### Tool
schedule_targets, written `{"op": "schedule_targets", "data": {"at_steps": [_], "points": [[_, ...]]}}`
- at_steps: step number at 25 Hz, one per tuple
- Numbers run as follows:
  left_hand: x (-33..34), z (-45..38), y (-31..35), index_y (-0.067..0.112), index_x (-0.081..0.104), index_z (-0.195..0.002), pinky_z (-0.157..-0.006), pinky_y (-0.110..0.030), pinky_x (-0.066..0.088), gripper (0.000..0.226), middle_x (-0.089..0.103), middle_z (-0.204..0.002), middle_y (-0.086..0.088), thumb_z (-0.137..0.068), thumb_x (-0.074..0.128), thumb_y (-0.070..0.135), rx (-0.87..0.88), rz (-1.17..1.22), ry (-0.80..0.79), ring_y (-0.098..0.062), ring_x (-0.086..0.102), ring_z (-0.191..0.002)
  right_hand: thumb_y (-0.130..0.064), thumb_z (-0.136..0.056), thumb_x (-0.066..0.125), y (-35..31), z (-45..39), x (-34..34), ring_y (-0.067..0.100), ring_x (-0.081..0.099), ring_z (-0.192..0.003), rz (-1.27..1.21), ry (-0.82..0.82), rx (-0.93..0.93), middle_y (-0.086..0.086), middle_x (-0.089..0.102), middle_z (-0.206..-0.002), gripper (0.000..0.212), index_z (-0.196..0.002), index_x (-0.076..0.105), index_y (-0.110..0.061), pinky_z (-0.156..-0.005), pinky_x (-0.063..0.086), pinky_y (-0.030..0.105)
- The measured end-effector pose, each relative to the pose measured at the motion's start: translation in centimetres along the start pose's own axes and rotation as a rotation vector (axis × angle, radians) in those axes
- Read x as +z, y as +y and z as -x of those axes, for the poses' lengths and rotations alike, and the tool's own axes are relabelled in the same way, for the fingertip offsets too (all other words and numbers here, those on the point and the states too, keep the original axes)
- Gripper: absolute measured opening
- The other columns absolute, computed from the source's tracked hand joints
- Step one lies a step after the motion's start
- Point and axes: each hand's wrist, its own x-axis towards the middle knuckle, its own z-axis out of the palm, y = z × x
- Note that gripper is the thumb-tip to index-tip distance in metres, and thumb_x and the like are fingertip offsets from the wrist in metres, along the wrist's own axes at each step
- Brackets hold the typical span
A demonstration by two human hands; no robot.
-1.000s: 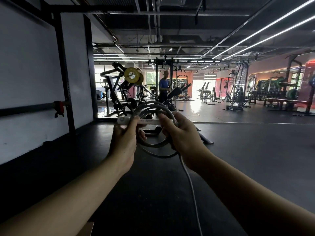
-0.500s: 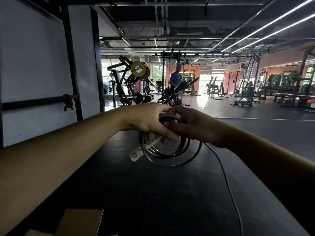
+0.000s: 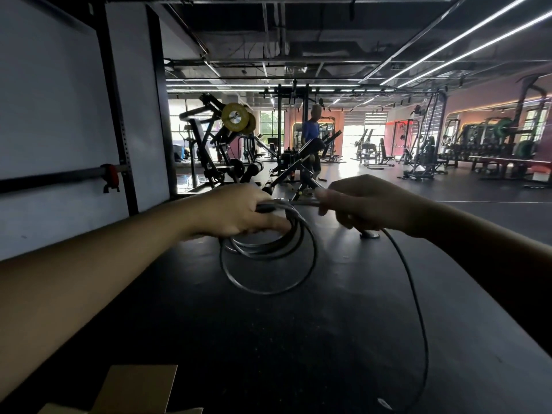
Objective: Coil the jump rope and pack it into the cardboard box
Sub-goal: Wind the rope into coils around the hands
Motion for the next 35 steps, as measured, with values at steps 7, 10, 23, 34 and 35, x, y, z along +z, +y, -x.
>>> {"op": "schedule_targets", "data": {"at_steps": [7,10,23,34,35], "points": [[2.5,-1.6,0.2,0.012,0.057,-0.103,-0.045,-0.020,0.031,0.018,0.038,-0.049,0.011,-0.096,0.064,0.028,-0.017,1.157,0.564,-0.004,0.034,-0.041,-0.080,-0.077,0.050,1.3,0.8,4.8,0.014,0.046,-0.058,-0.379,0.112,0.009,0.004,0.072,-0.103,0.065,-0.119,0.057,-0.030,-0.053,0.043,0.029],[3.6,-3.0,2.1,0.019,0.056,-0.084,-0.040,-0.018,0.029,0.017,0.036,-0.045,0.010,-0.095,0.065,0.027,-0.047,1.412,0.754,-0.003,0.031,-0.037,-0.080,-0.079,0.052,0.0,-0.3,8.0,0.019,0.056,-0.062,-0.603,0.190,0.090,0.006,0.076,-0.108,0.066,-0.124,0.054,-0.031,-0.052,0.043,0.030],[7.1,-2.1,1.9,0.023,0.062,-0.074,-0.089,-0.043,0.054,0.031,0.071,-0.072,0.007,-0.097,0.057,0.044,-0.308,1.320,0.959,-0.020,0.069,-0.085,-0.037,-0.096,0.065,-0.7,-2.1,10.8,0.009,0.037,-0.040,-0.905,0.357,0.072,-0.002,0.052,-0.053,0.023,-0.085,0.071,-0.019,-0.040,0.031,0.022],[1.6,2.1,-3.2,0.028,0.046,-0.143,-0.084,-0.010,0.049,0.078,0.065,-0.127,0.007,-0.076,0.083,0.016,-0.079,0.621,0.399,0.011,0.063,-0.105,-0.031,-0.091,0.069,0.2,-3.2,4.5,0.010,0.056,-0.055,0.200,0.214,-0.038,0.008,0.069,-0.070,0.025,-0.081,0.071,-0.009,-0.058,0.047,0.030],[0.5,1.8,-2.5,0.035,0.043,-0.144,-0.085,-0.010,0.043,0.085,0.058,-0.133,0.010,-0.072,0.087,0.024,-0.059,0.385,0.313,0.013,0.057,-0.108,-0.033,-0.089,0.070,-0.1,-3.4,4.0,0.013,0.060,-0.059,0.282,0.173,-0.061,0.008,0.071,-0.074,0.023,-0.082,0.071,-0.011,-0.061,0.051,0.033]]}}
